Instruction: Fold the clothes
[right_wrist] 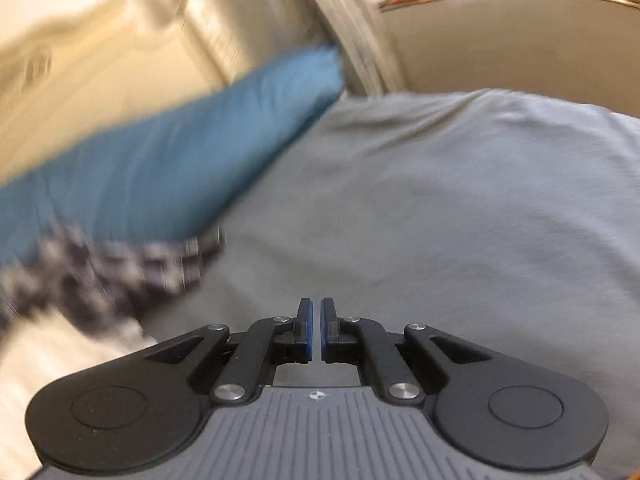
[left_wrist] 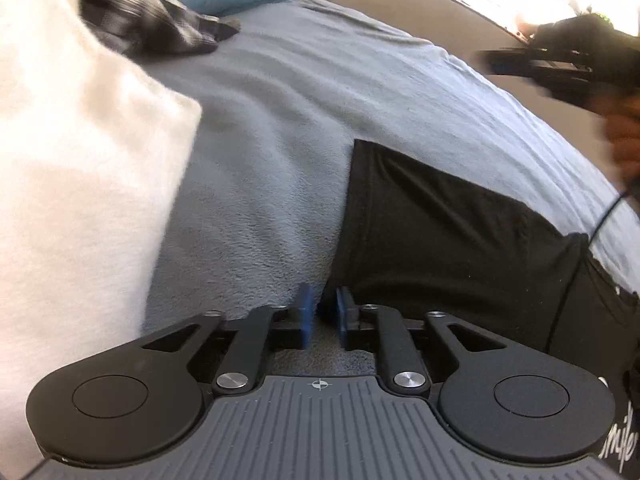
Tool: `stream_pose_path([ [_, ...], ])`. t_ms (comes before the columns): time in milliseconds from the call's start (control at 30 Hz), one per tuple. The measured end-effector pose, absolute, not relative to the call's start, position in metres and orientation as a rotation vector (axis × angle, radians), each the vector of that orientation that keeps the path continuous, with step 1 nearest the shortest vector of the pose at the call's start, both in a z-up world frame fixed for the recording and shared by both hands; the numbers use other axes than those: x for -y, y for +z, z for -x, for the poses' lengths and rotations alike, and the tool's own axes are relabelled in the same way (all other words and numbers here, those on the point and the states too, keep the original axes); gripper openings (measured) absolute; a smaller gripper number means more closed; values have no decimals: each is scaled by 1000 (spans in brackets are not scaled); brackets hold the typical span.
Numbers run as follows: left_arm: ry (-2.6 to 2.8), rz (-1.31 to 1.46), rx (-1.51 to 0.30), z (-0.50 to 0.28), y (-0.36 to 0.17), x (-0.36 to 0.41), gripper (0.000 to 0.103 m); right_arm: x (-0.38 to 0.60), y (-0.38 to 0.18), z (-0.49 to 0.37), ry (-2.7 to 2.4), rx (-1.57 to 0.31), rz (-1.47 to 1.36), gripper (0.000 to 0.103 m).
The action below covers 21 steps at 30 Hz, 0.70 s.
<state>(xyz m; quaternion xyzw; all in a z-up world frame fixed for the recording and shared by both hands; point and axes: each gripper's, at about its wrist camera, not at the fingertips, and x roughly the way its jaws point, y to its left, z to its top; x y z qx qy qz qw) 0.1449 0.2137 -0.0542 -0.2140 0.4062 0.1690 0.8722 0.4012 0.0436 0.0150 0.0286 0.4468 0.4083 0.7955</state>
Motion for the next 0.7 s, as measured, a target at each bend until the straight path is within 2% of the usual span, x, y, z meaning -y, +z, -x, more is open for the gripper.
stream_pose_path([
  [133,390,343,-789,-132,-40,-204,32,15,54,-422,807,-1008,-249,3],
  [200,376,301,-761,-132,-35,-198,32,29,53,-416,806,-1095,-289,3],
  [300,288,256,-777,-145,-39,-184,32,16,29,-400,827,-1223,-239,3],
  [467,247,223,-842,-161,-65,-172,32,-46,-44,-371,825,-1341,-4,3],
  [533,254,223,-840,-160,-71,-173,32,-66,-65,-367,791,-1303,90,2],
  [600,253,220,-831,-157,-71,-173,32,-73,-73,-377,777,-1246,47,1],
  [700,254,223,-827,-156,-71,-174,32,-67,-66,-398,660,-1082,28,3],
])
